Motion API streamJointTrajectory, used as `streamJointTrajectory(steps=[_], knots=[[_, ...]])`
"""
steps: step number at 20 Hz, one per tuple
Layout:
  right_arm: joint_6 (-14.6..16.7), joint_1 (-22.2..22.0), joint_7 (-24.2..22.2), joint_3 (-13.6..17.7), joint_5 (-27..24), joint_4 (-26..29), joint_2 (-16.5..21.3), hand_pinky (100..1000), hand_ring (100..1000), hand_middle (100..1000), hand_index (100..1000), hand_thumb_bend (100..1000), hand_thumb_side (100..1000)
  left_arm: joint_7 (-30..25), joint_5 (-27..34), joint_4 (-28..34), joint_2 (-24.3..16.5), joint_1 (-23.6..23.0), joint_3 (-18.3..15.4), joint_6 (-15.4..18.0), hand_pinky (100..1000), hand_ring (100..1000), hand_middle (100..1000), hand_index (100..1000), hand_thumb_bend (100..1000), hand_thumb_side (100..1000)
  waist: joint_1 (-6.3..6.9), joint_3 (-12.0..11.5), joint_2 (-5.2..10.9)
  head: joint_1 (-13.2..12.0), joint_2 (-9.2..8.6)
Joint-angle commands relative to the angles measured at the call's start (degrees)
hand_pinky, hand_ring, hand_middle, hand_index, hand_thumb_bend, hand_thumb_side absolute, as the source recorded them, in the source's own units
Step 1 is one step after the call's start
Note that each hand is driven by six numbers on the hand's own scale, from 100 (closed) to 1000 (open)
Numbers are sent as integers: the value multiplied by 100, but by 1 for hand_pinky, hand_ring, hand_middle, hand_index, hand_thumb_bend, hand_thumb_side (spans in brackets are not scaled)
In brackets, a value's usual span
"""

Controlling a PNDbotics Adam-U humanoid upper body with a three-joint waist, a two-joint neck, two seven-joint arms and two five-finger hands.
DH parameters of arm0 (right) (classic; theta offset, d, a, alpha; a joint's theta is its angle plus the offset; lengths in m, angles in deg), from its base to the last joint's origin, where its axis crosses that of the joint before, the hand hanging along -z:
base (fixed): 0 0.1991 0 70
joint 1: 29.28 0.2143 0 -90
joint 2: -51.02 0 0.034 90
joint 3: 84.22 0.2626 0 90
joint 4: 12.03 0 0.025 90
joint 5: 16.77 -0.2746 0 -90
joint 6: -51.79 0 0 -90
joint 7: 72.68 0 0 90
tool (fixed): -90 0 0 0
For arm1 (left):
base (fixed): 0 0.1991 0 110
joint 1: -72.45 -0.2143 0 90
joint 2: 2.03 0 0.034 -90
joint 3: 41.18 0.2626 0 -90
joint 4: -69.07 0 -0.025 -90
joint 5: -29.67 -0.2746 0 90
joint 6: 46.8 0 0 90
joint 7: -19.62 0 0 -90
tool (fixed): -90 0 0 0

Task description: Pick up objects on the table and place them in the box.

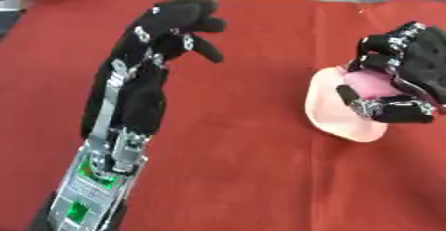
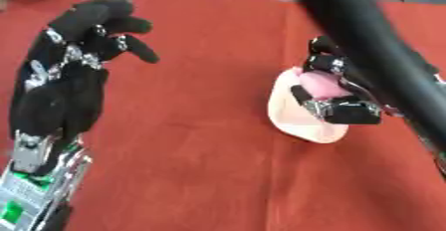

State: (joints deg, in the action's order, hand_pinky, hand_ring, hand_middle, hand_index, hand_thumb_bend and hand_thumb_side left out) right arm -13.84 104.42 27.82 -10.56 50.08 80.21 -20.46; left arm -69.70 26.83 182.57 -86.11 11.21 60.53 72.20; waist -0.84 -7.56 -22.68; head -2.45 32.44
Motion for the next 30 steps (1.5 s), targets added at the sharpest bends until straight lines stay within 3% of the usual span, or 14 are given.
streamJointTrajectory(steps=[1,5,6,7,8,9,10,19,20,23,24,25,26,30], knots=[[16,143,115,76,97,-156,141,100,206,446,517,213,509,-24,42,110,-63,77,-4,10,547,772,780,864,100,832,6,-18,100,57,-74],[41,192,211,62,250,-361,82,100,210,451,515,217,506,-42,51,110,-51,88,4,15,547,772,780,862,100,831,15,-32,94,104,-127],[48,198,240,58,283,-394,74,100,290,485,518,240,509,-45,53,110,-51,89,4,16,546,772,779,861,100,830,15,-32,95,104,-126],[45,205,266,58,317,-436,54,100,233,459,516,228,507,-48,56,110,-48,92,6,17,546,772,779,861,100,830,22,-36,90,124,-158],[45,213,293,56,346,-469,42,100,315,500,522,249,516,-51,58,110,-46,92,6,17,546,772,779,861,100,830,24,-38,89,130,-167],[44,216,318,51,372,-499,19,100,287,483,518,239,509,-53,61,110,-44,94,7,18,546,772,779,861,100,830,32,-40,84,149,-201],[44,219,340,47,395,-524,8,100,333,514,525,246,512,-55,63,110,-43,95,8,18,545,771,778,860,100,831,34,-41,82,156,-214],[65,249,389,-66,507,-556,-176,100,365,542,524,260,519,-91,88,110,-21,113,28,16,544,771,777,857,100,829,76,-53,46,248,-380],[60,253,396,-71,516,-560,-186,100,416,585,534,275,546,-96,90,110,-20,114,30,14,543,771,777,857,100,828,76,-53,45,249,-390],[11,278,406,-99,577,-565,-212,100,451,617,534,273,558,-111,93,110,-19,108,39,0,543,771,777,857,100,828,69,-54,53,233,-431],[-3,290,401,-117,623,-567,-214,181,501,676,544,268,582,-116,94,110,-20,105,42,-6,543,771,777,858,100,829,65,-53,57,227,-446],[-10,309,367,-148,716,-581,-214,133,474,642,537,272,567,-123,96,110,-22,103,47,-12,543,771,777,858,100,829,59,-52,61,219,-469],[-16,322,345,-170,795,-592,-220,495,685,817,586,215,705,-128,97,110,-23,102,51,-16,543,771,777,857,100,828,55,-52,64,215,-485],[57,359,291,-272,1125,-654,-273,647,782,864,603,144,773,-154,102,110,-15,119,65,-13,544,772,777,857,100,825,37,-70,69,205,-596]])
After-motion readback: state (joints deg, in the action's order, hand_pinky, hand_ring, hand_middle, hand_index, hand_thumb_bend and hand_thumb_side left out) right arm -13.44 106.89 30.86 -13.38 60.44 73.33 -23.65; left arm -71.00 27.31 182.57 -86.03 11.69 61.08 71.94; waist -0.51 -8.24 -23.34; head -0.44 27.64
